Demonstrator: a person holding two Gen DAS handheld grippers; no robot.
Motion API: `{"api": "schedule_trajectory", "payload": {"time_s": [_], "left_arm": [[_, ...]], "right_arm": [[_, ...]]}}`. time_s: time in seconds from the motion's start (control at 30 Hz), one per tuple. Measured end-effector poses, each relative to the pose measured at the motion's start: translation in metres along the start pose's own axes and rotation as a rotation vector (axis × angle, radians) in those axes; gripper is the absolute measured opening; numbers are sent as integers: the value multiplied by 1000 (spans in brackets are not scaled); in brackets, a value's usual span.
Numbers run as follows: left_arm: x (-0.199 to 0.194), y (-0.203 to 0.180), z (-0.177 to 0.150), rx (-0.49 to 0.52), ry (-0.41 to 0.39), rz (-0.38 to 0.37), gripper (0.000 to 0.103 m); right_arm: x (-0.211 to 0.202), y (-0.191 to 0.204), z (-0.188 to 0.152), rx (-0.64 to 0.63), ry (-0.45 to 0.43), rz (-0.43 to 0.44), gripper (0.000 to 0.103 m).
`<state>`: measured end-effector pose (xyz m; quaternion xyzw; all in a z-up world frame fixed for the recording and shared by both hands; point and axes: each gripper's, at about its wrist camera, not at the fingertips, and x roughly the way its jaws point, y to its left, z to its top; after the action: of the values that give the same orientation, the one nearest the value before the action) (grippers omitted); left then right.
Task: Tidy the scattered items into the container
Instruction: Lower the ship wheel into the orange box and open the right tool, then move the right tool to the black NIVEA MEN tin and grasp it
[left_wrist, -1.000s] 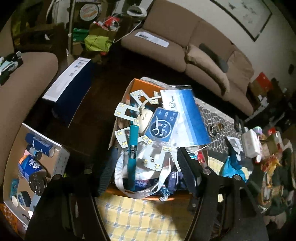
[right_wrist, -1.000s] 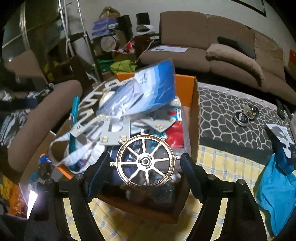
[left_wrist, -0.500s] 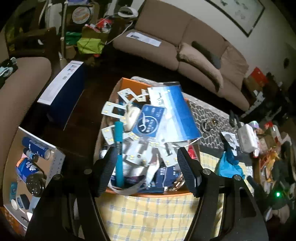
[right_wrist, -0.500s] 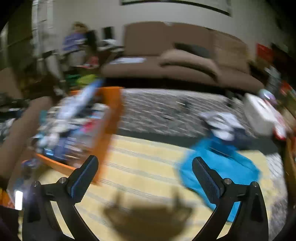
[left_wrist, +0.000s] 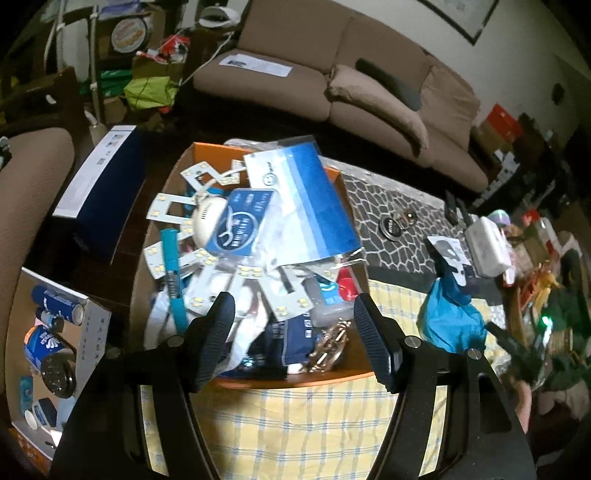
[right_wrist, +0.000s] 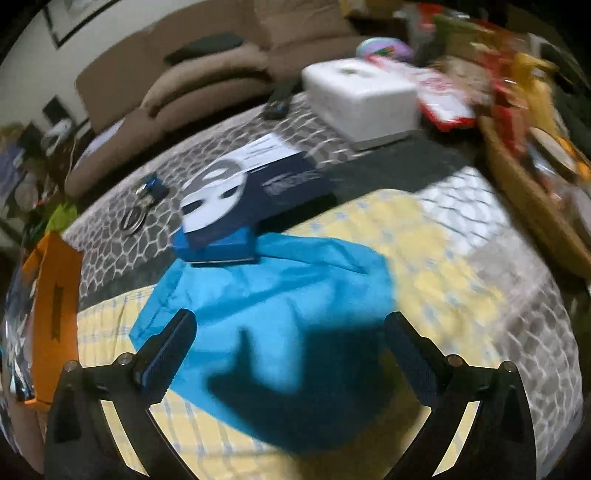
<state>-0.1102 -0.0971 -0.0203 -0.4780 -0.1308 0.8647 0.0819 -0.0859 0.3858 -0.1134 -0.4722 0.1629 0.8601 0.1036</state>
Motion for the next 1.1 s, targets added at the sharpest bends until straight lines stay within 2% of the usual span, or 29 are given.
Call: {"api": "schedule_trajectory", "payload": {"time_s": [0.17,0.23,0.37,0.57,0.73,0.93,1.03,1.1], "left_arm": [[10,-12,-6,49,20,44,64],[10,-14,-7,58,17,51,64],[13,-12,-4,55,17,54,64],[15,-15,-3,63,23,46,64],[13,-18,-5,73,23,44,64],[13,-18,-5,75,25,39,64],[13,-17,-4,67,33,42,64],[12,-18,-4,67,31,41,64]], "right_arm": [[51,44,32,-87,75,-51,102],[75,51,44,-112,94,-136,102],[95,58,54,-105,85,-177,102],[103,62,56,-117,79,-173,102],[96,66,64,-69,46,-141,102],[115,64,83,88,126,-108,103],[121,67,92,110,128,-144,102],[125,70,96,112,136,-134,102]]}}
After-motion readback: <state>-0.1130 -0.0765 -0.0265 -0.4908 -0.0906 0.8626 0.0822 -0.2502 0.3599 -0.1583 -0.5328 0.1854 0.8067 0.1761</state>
